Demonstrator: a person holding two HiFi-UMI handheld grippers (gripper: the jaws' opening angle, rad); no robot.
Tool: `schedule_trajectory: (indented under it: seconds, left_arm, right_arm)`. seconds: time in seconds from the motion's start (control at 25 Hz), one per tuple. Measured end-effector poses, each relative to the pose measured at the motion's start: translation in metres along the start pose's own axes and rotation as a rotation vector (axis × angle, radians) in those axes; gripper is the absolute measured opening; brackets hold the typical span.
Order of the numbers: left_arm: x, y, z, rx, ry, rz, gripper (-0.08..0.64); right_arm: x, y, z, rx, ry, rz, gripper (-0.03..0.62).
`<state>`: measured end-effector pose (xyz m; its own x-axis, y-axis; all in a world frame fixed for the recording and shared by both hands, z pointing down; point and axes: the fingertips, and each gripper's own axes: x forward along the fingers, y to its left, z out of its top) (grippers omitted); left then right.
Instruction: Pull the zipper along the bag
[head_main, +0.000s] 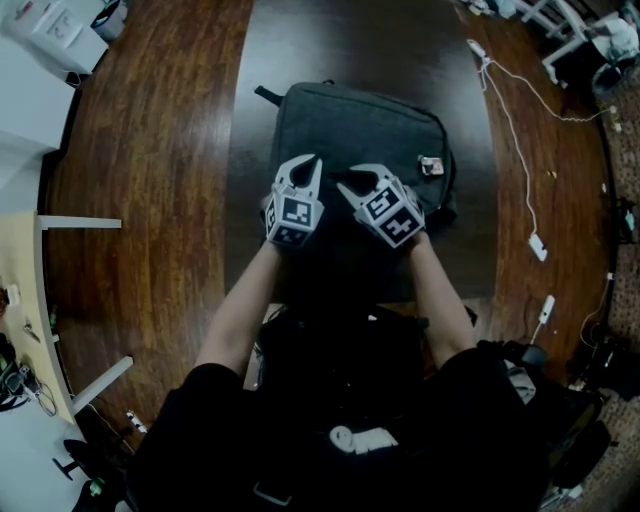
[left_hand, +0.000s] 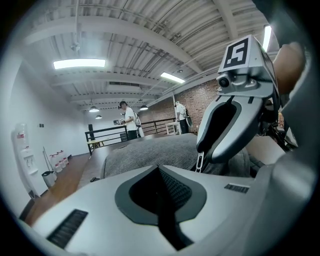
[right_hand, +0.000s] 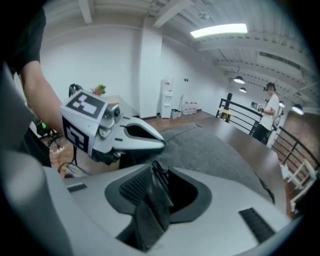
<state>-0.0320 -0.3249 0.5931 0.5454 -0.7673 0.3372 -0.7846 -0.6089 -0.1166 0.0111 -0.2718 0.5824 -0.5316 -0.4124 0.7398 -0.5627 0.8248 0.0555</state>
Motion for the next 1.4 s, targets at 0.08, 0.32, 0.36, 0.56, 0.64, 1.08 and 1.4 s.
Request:
schedule_trajectory:
  seconds: [0.08, 0.32, 0.36, 0.56, 0.64, 1.08, 1.4]
  left_arm:
    - [0.001, 0.0, -0.001, 0.005, -0.001, -0.002, -0.005]
    - [0.0, 0.001, 0.0, -0.001, -0.003, -0.003, -0.005]
    - [0.0, 0.001, 0.001, -0.003, -0.004, -0.003, -0.005]
    - [0.0, 0.0, -0.002, -0.005, 0.005, -0.009, -0.005]
    - [-0.001, -0.001, 0.003, -0.012, 0.003, -0.013, -0.005]
    - [0.004, -0.003, -0.004, 0.014, 0.01, -0.005, -0.005]
    - [-0.001, -0.004, 0.003, -0.031, -0.001, -0.019, -0.003]
  right_arm:
    - [-0.002, 0.001, 0.002, 0.022, -0.003, 0.026, 0.109]
    - [0.008, 0.014, -0.017, -0.05, 0.05, 0.016, 0.082]
    - [0.01, 0.014, -0.019, -0.087, 0.058, -0.017, 0.081]
    - [0.012, 0.016, -0.015, -0.291, 0.084, -0.19, 0.085]
    - [0.013, 0.013, -0.014, -0.329, 0.097, -0.249, 0.105]
    - [0.026, 0.01, -0.022, -0.382, 0.154, -0.172, 0.09]
    - [0.008, 0.007, -0.012, -0.38, 0.167, -0.161, 0.014]
